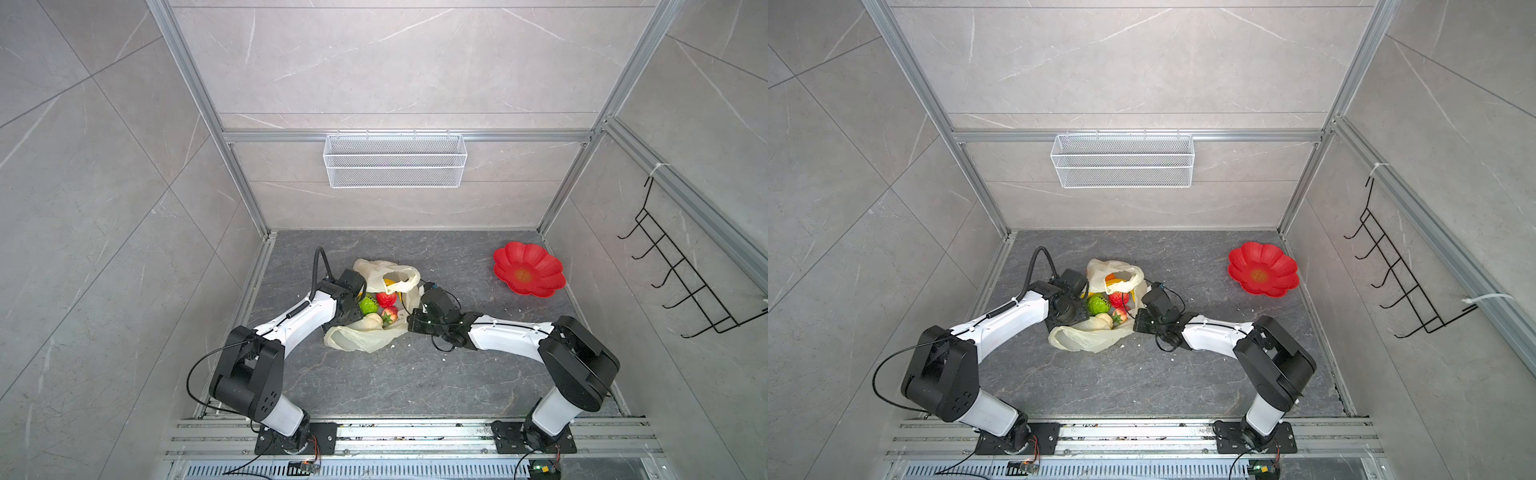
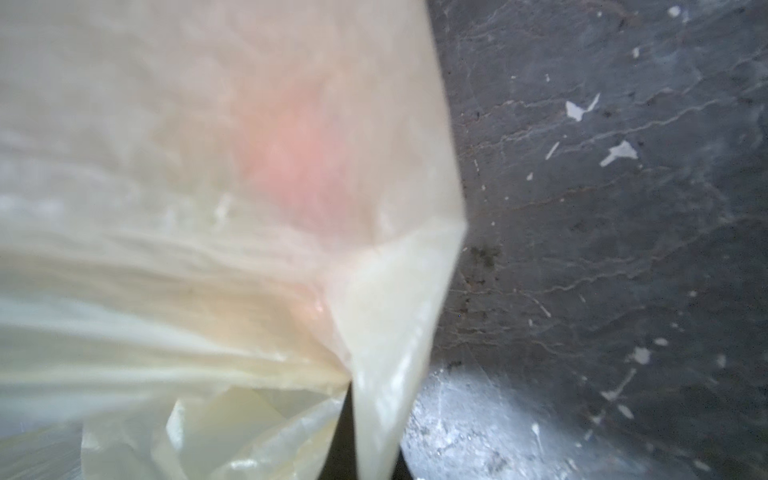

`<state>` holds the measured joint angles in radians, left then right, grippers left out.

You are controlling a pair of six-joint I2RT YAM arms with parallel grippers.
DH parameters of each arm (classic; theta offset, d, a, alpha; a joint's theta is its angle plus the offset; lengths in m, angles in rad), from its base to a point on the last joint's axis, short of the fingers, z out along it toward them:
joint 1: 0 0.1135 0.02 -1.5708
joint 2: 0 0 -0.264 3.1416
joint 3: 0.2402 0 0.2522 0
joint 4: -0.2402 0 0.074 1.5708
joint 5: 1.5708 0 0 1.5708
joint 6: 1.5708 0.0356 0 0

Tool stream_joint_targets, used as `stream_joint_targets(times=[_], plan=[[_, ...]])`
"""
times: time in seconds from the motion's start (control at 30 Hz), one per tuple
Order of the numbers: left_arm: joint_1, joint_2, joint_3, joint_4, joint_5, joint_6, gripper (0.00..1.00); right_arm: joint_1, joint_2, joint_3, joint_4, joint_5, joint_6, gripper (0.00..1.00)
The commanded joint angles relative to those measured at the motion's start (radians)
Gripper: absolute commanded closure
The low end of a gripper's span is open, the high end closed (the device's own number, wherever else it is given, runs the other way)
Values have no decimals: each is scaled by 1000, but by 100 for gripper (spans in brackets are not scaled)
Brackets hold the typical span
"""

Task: Take the fake fruits out of the plastic bag

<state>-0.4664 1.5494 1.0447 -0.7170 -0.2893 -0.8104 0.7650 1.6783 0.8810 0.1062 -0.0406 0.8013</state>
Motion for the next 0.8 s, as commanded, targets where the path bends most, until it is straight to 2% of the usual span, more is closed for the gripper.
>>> stream_joint_targets(times=[0.0, 0.1, 0.2, 0.37, 0.43, 0.63, 0.77], plan=[[9, 19, -12, 42, -23, 28, 27, 8, 7, 18, -26, 15, -22, 100], [9, 29, -19, 103, 5, 59, 29, 10, 6, 20, -26, 13, -26, 100], [9, 32, -20, 129, 13, 68, 37, 12, 2, 21, -34, 15, -30, 100], [12, 36, -25, 134, 10, 77, 67, 13, 3, 28, -51, 24, -36, 100], [12, -2, -48, 151, 9, 75, 80, 13, 2, 33, -61, 31, -37, 100], [20, -198, -96, 215, -26, 105, 94, 10, 49, 71, -82, 59, -48, 100], [84, -338, -102, 279, -3, 167, 100, 3, 149, 194, -110, 42, -95, 100]])
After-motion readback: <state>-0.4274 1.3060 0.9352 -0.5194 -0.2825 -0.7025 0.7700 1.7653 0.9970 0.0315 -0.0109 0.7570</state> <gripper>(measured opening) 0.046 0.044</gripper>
